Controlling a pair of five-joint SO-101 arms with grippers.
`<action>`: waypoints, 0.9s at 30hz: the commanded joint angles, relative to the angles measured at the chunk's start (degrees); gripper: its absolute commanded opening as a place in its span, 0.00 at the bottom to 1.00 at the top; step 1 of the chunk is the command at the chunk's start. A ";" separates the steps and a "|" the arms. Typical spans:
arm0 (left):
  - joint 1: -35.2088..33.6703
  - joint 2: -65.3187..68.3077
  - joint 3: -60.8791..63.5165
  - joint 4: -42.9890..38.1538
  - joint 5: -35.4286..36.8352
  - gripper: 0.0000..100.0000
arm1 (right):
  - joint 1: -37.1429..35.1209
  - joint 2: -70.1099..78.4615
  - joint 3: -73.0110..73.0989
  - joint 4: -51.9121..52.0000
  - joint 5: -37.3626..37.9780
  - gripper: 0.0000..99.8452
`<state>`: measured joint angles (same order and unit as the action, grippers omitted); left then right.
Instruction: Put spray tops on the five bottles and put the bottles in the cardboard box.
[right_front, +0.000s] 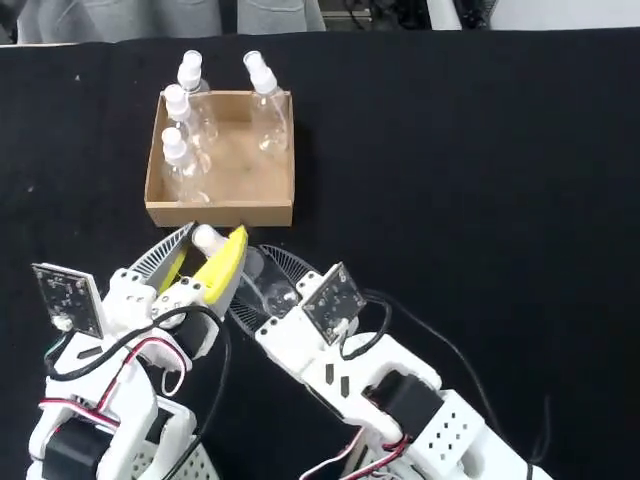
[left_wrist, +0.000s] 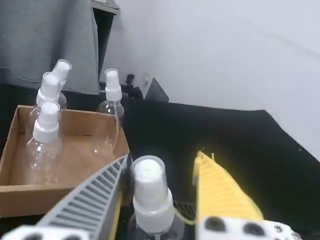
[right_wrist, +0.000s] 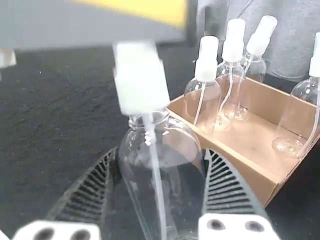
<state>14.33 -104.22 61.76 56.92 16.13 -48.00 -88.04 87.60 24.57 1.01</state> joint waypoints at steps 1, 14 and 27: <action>0.22 -0.26 -3.21 0.44 -0.44 0.20 | -0.53 -1.36 -0.22 -1.85 0.00 0.13; -0.57 -0.26 -8.75 0.00 -0.70 0.20 | 4.13 -1.36 -0.31 -2.20 0.00 0.13; -8.92 -0.35 -8.57 -0.09 -0.26 0.20 | 4.04 -1.36 -0.48 -2.37 0.00 0.13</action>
<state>8.18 -104.31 56.22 57.19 16.13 -45.71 -88.04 87.60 24.48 1.01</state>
